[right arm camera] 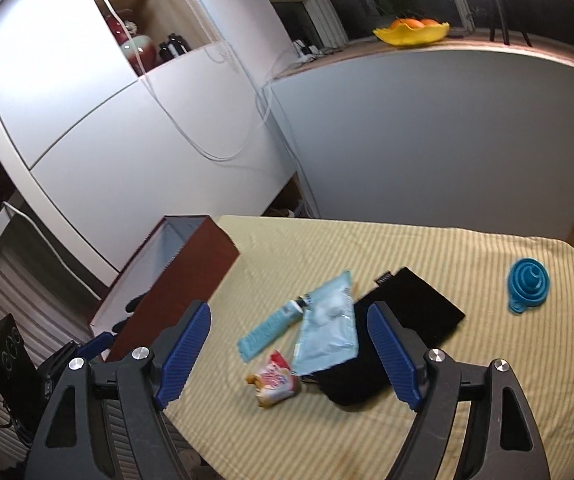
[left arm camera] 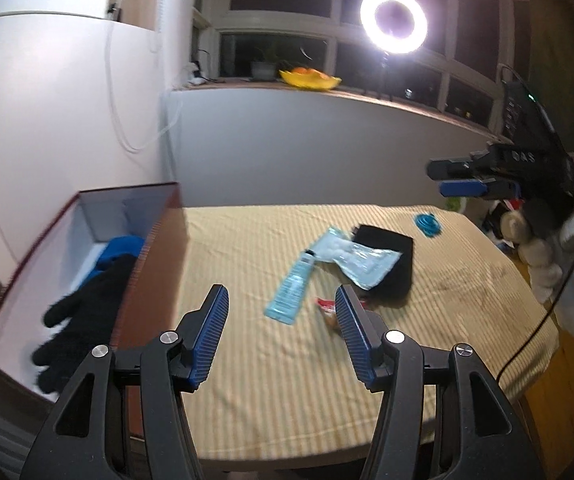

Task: Organize soft objects
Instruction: 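Move the right gripper back over the bed to the black pouch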

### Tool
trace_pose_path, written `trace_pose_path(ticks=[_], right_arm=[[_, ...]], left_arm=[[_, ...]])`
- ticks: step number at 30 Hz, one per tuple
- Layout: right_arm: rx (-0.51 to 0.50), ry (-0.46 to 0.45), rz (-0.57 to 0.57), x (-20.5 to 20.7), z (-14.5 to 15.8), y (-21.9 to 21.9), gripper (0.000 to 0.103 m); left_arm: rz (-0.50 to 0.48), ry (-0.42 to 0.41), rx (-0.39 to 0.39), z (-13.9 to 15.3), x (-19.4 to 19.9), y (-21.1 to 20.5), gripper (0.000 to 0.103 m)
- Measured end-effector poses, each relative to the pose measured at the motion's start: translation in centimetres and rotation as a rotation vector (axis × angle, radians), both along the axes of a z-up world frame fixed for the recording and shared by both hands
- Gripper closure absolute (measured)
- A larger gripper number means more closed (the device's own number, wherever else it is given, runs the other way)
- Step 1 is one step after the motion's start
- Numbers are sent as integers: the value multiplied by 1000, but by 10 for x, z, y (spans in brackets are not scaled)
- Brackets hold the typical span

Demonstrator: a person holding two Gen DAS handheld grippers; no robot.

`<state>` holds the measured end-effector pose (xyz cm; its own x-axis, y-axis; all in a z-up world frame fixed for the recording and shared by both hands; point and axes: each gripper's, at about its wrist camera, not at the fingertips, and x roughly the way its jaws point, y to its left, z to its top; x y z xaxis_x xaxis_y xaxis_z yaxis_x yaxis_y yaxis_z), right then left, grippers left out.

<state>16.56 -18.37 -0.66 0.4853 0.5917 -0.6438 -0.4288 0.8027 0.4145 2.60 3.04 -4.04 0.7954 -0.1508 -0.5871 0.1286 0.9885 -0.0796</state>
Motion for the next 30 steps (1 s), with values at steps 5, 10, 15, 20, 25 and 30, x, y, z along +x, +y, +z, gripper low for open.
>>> trace_pose_path(ticks=[5, 10, 15, 20, 25, 30], right_arm=[[-23, 59, 1, 14, -13, -17, 25], [-52, 90, -2, 33, -25, -28, 26], [-116, 126, 26, 62, -39, -23, 64], [-194, 151, 89, 93, -57, -2, 74], [-265, 180, 162, 121, -77, 26, 76], [-343, 218, 231, 138, -98, 53, 78]], left_arm=[[-67, 36, -35, -10, 2, -27, 48], [-103, 62, -82, -17, 3, -49, 48], [-112, 67, -98, -17, -2, -62, 48], [-102, 64, -88, -16, -7, -65, 48], [-89, 68, -95, -14, -2, -62, 48], [-73, 79, -102, -16, 4, -57, 48]])
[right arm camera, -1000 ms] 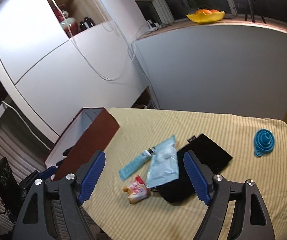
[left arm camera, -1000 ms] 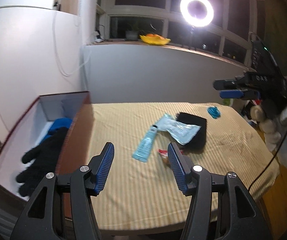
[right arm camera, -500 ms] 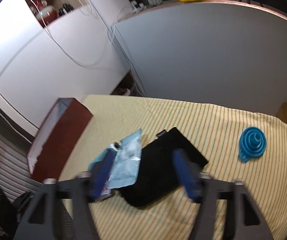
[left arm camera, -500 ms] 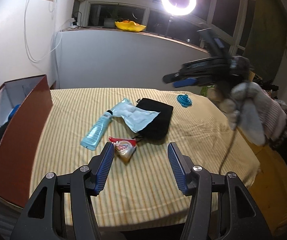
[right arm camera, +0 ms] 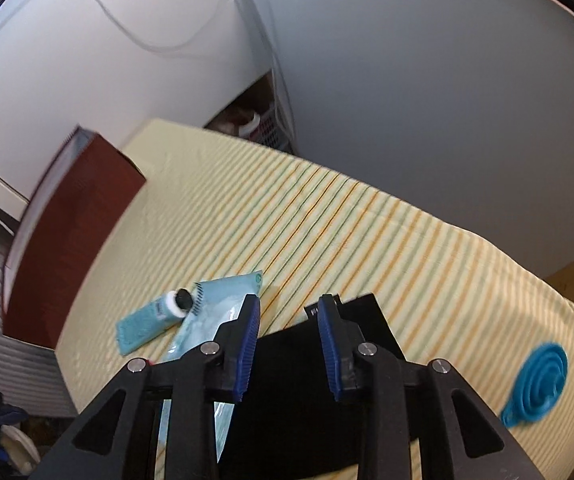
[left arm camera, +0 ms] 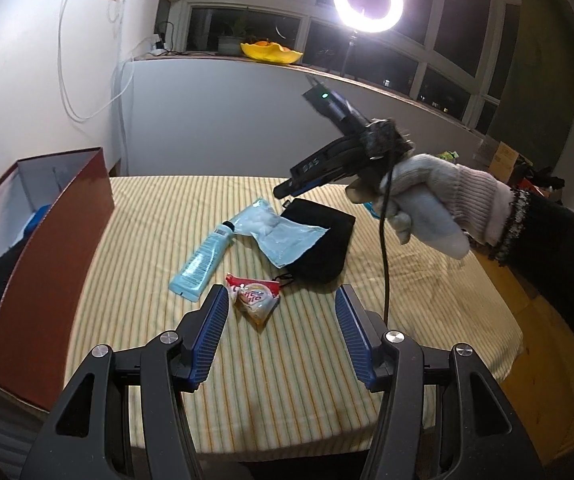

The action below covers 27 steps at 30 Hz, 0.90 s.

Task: Organize soft objects
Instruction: 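Move the right gripper back over the bed to the black pouch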

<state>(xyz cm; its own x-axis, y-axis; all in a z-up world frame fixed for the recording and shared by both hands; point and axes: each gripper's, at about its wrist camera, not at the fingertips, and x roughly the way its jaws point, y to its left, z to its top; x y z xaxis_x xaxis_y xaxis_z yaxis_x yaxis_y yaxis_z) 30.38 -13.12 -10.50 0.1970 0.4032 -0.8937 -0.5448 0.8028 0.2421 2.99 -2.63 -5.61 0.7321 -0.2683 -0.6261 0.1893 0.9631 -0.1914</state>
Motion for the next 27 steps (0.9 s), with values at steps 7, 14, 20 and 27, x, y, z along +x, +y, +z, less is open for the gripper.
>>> trace_pose_path(ticks=[7, 14, 20, 27], right_arm=[[-78, 19, 54, 10, -17, 18, 80], [-107, 57, 35, 10, -24, 8, 81], [-144, 68, 34, -1, -14, -8, 82], [-226, 55, 117, -20, -4, -10, 82]], left_arm=[[2, 11, -15, -4, 5, 1, 48], [5, 26, -32, -8, 7, 4, 48], [-11, 33, -36, -11, 7, 2, 48], [-8, 28, -36, -10, 5, 4, 48]])
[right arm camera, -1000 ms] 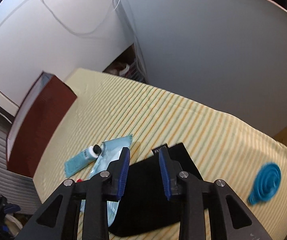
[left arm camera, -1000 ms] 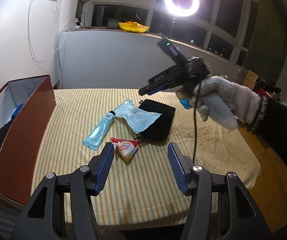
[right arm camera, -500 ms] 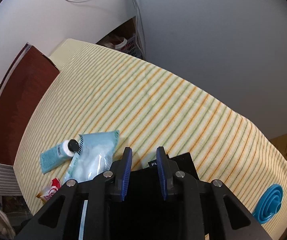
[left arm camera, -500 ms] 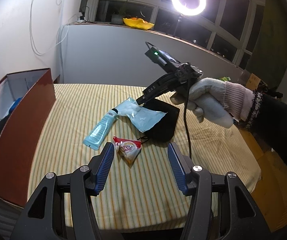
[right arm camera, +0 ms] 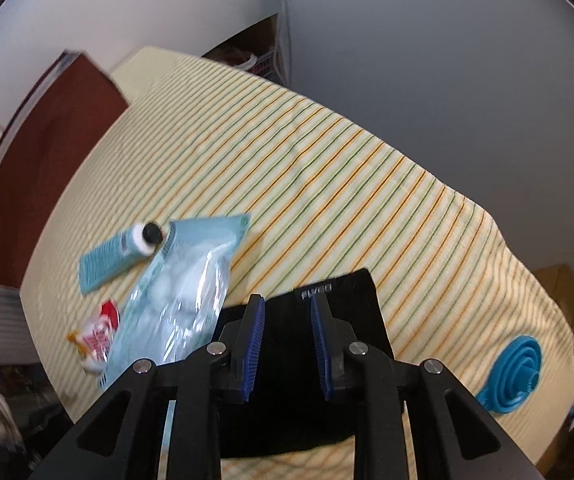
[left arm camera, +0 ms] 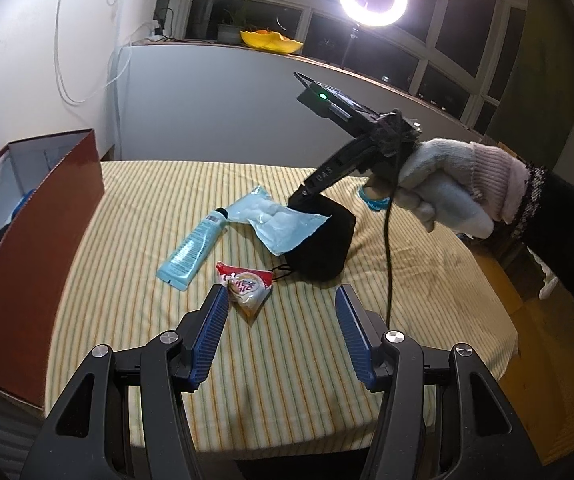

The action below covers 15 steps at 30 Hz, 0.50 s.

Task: Organize soft objects
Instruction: 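Move the right gripper back over the bed to the black pouch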

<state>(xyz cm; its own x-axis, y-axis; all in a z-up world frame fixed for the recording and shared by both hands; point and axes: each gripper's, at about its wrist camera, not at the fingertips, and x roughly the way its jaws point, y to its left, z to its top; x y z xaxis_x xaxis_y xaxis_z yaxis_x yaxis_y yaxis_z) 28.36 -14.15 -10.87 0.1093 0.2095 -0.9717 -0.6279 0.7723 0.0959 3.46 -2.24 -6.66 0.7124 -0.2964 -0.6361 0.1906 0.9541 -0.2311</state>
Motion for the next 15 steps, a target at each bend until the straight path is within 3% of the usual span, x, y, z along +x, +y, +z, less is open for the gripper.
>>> trace_pose_path(ticks=[5, 15], right_arm=[[-61, -8, 48, -12, 8, -1, 82], [6, -1, 30, -24, 14, -2, 80]], left_arm=[[2, -1, -7, -1, 1, 3, 48], [-3, 0, -12, -1, -1, 1, 48]])
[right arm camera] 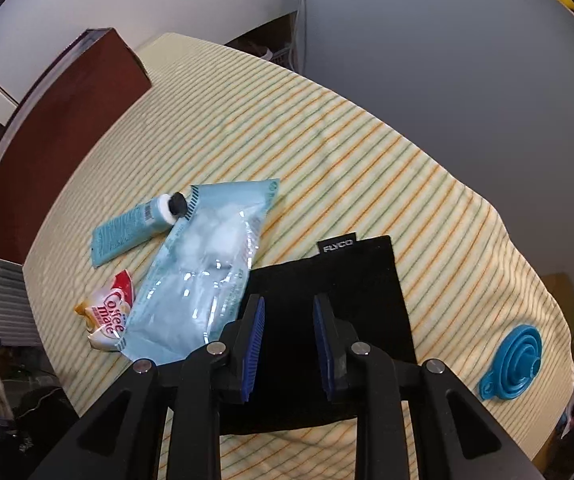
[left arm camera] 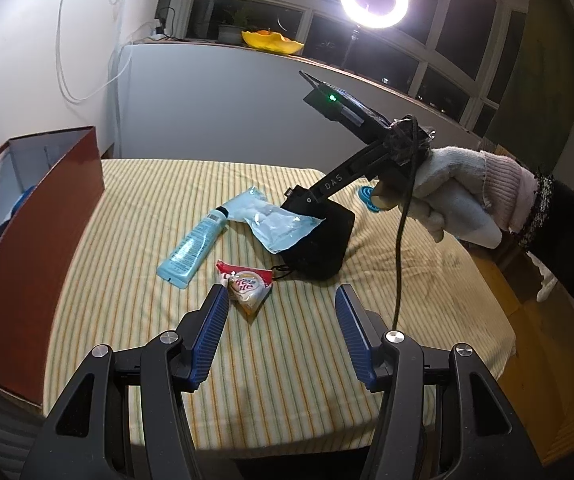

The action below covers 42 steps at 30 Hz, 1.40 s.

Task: Organize soft objects
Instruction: 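Move the right gripper back over the bed to the black pouch, then close the right gripper on the black FLYCO pouch and lift it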

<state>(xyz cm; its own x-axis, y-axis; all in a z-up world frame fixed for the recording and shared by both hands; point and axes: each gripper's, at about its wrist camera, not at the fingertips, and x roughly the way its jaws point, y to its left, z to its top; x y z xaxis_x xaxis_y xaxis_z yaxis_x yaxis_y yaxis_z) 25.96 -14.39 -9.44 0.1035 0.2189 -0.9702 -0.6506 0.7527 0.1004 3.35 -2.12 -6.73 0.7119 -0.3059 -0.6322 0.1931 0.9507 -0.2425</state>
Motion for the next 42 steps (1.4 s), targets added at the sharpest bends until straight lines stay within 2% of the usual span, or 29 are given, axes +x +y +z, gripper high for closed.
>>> trace_pose_path(ticks=[5, 9, 12, 15, 16, 17, 19, 23, 27, 32, 38, 42], right_arm=[[26, 22, 17, -12, -3, 16, 80], [103, 75, 3, -14, -1, 18, 80], [121, 104, 42, -25, -5, 36, 80], [103, 70, 65, -32, 0, 44, 78], [100, 57, 56, -31, 1, 44, 73], [102, 47, 39, -27, 3, 42, 66], [123, 24, -10, -13, 5, 34, 59], [154, -21, -94, 2, 16, 0, 50], [169, -41, -172, 14, 15, -34, 49], [206, -12, -212, 24, 4, -57, 48], [241, 14, -203, 30, -12, -61, 47], [261, 38, -198, 36, -23, -62, 47]], left_arm=[[8, -1, -3, 1, -1, 4, 48], [9, 2, -3, 0, -2, 5, 48], [6, 9, -4, -2, -1, 5, 48], [-21, 29, -2, -5, 4, 0, 48], [-39, 43, -10, -6, 8, -4, 48], [-52, 49, -19, -7, 10, -7, 48], [-71, 61, -38, -9, 16, -14, 48], [-109, 115, -74, -23, 31, -33, 48], [-105, 178, -144, -40, 52, -47, 48], [-44, 219, -176, -53, 75, -53, 48], [20, 239, -172, -61, 94, -59, 48], [47, 238, -139, -64, 103, -67, 48]])
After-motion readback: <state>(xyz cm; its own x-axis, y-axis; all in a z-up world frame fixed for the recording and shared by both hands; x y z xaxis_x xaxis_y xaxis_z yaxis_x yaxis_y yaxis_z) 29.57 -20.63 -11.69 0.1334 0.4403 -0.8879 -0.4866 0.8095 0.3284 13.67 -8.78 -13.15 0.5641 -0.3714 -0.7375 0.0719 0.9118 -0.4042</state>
